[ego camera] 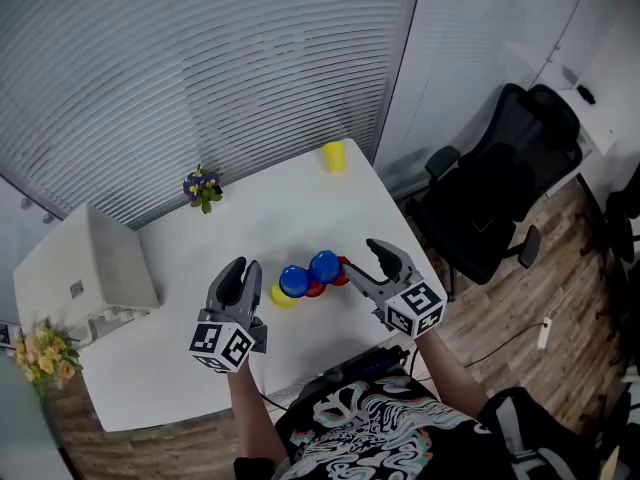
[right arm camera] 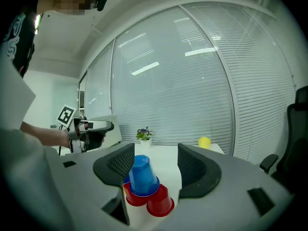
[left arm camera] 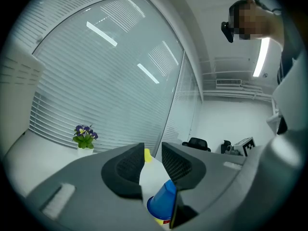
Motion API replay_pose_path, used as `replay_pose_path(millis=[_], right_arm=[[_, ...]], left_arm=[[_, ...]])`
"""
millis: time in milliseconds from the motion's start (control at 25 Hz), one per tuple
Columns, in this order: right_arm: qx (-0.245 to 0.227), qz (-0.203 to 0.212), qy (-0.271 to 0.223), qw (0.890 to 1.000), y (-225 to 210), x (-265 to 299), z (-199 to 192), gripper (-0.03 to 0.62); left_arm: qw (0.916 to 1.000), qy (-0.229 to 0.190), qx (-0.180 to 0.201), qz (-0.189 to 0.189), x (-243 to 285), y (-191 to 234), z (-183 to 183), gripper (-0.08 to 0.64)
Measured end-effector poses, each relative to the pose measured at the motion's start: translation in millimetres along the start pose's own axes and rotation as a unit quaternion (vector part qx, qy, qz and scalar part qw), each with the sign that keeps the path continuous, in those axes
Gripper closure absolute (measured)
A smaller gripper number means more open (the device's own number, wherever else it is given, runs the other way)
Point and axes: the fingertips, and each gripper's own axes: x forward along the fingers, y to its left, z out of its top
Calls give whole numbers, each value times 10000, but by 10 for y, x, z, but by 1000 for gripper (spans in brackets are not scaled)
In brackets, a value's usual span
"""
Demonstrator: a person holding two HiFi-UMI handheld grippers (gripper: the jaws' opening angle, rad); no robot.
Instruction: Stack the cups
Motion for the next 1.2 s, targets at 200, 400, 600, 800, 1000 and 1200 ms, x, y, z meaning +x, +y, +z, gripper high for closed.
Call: replay_pose_path(millis=[200,400,600,800,1000,1200], right_arm=[[120,-147,-86,9998,-222,45,147,328],[302,-222,25,9993,-555,175,158,328],[361,-285,153,9988,-982,466,109,330],[600,-310,371,9970,-1383,834,-51,330],[746,-325,729,9940,-1716,1222,-280,331],[817,-395,1065,9902,-1871,1526,-566,331]], left_arm=[[9996,120,84,239,21,36,-28,449],[9962,643,406,421,111,86,-155,453],[9912,986,854,230,266,104,-203,453],[9878,1124,1050,230,352,156,-227,469],[9862,1196,1015,533,420,309,-292,482],[9900,1060,582,719,389,421,-417,486]])
